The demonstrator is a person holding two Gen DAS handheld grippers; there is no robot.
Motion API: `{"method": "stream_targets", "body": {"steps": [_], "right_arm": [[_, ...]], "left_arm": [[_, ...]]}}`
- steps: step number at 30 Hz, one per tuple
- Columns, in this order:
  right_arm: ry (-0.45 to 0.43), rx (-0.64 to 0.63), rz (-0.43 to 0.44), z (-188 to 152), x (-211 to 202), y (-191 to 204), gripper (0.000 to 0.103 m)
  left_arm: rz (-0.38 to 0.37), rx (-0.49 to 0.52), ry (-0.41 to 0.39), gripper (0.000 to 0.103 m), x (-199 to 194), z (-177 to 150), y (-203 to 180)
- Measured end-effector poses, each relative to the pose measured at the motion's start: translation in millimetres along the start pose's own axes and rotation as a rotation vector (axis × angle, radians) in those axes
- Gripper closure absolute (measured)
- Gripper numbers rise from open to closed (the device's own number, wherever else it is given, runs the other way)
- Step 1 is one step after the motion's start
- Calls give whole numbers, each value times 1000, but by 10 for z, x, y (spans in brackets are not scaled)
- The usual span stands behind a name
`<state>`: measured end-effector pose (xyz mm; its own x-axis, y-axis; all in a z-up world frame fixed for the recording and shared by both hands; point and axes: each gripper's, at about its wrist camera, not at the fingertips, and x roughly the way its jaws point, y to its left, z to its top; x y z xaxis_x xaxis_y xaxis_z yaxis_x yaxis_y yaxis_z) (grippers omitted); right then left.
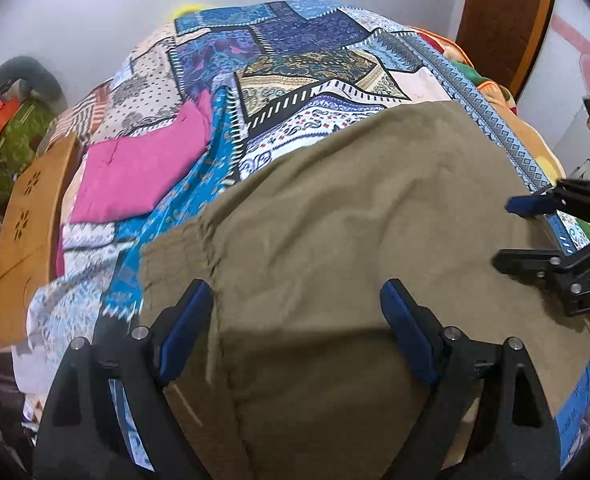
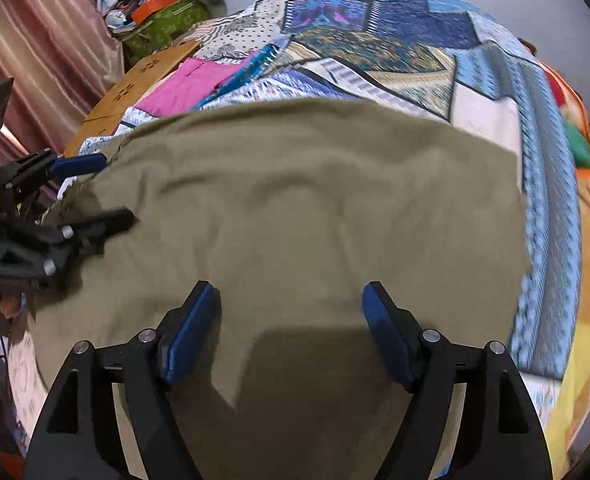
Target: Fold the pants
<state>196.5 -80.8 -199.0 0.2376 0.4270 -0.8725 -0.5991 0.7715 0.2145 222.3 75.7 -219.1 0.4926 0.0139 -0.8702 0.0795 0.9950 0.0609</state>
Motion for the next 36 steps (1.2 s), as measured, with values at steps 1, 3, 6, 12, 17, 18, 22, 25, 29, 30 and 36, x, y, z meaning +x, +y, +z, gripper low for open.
{"method": "stream_targets", "body": {"steps": [1, 3, 6, 12, 17, 18, 22, 25, 29, 30, 36], "right_arm": [[-7, 7, -6, -83, -50, -12, 30], [-18, 31, -4, -181, -133, -38, 30], [-44, 66, -22, -320, -246, -39, 30], [-55, 137, -29, -628, -396, -74, 30], [-66, 174, -57, -788, -466, -76, 30], [-68, 175, -62, -806, -483, -70, 30], [-69, 153, -96, -797, -531, -32, 30], [-76, 138, -85, -737, -578, 14, 30], [-137, 97, -83, -532, -649, 191, 30], [-158, 81, -78, -472, -662, 255, 30], [-220, -2, -16, -169, -516, 667, 30]], "left_arm": [[-2, -9, -7, 15, -50, -54, 16], [3, -17, -3, 12, -108, -146, 31], [20, -23, -14, 11, -217, -321, 35], [33, -61, -26, 11, -406, -580, 96], [35, -94, -27, 11, -501, -717, 144], [35, -100, -28, 11, -518, -731, 156], [68, -134, -38, 11, -640, -783, 256], [49, -201, -54, 11, -785, -798, 424], [-96, -318, -52, 11, -915, -853, 620], [-130, -343, -54, 11, -928, -876, 640], [-313, -426, -20, 11, -814, -1053, 562]]}}
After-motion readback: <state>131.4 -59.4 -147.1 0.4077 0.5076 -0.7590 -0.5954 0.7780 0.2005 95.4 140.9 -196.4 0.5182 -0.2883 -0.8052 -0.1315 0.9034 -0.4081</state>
